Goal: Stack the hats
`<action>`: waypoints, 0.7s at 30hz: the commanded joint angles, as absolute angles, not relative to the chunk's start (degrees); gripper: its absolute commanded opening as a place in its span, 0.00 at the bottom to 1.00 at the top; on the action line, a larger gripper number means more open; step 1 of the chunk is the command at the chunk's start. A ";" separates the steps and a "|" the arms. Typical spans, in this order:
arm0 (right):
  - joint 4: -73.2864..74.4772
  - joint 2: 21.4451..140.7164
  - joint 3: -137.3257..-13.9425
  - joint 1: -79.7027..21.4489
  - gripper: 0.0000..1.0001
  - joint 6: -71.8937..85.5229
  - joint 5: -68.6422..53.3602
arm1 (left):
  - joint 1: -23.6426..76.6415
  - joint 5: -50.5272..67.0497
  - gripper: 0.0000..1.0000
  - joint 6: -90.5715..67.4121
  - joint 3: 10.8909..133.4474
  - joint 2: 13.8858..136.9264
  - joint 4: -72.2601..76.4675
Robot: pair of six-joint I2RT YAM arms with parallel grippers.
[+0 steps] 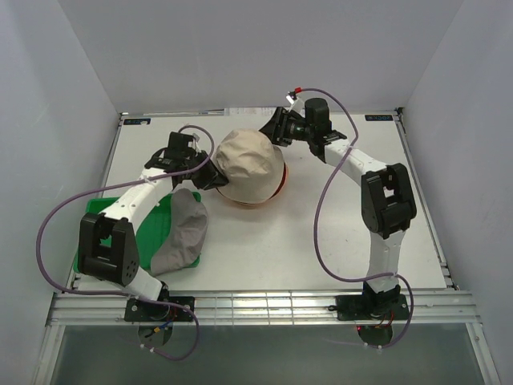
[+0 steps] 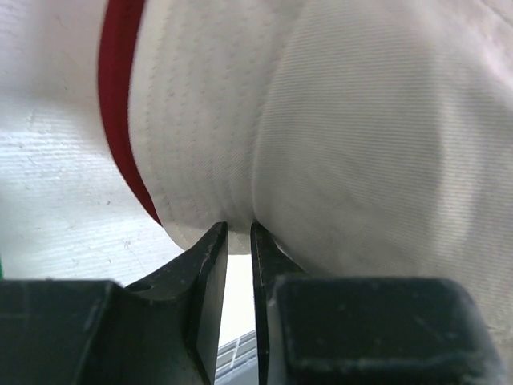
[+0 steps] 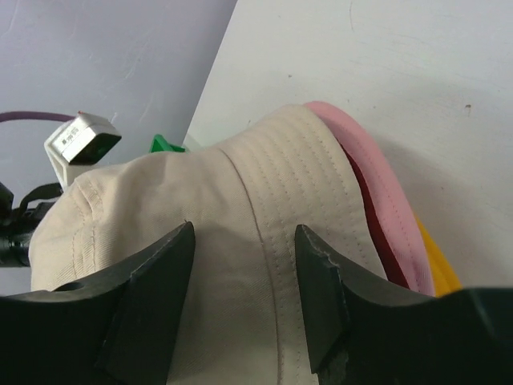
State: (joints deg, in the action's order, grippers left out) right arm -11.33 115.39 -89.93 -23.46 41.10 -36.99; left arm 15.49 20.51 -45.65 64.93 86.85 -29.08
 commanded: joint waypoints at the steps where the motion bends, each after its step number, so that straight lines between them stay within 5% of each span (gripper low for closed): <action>1: -12.48 111.54 -86.23 -24.26 0.59 39.73 -38.15 | 13.89 20.21 0.29 -44.56 70.04 88.06 -26.98; 21: -11.96 101.78 -67.59 -23.56 0.55 42.54 -32.17 | 11.25 22.41 0.33 -42.72 84.90 99.40 -29.79</action>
State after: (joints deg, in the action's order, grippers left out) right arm -15.70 102.45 -70.32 -22.37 42.83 -31.24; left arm 10.98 20.34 -43.22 81.43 99.83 -32.10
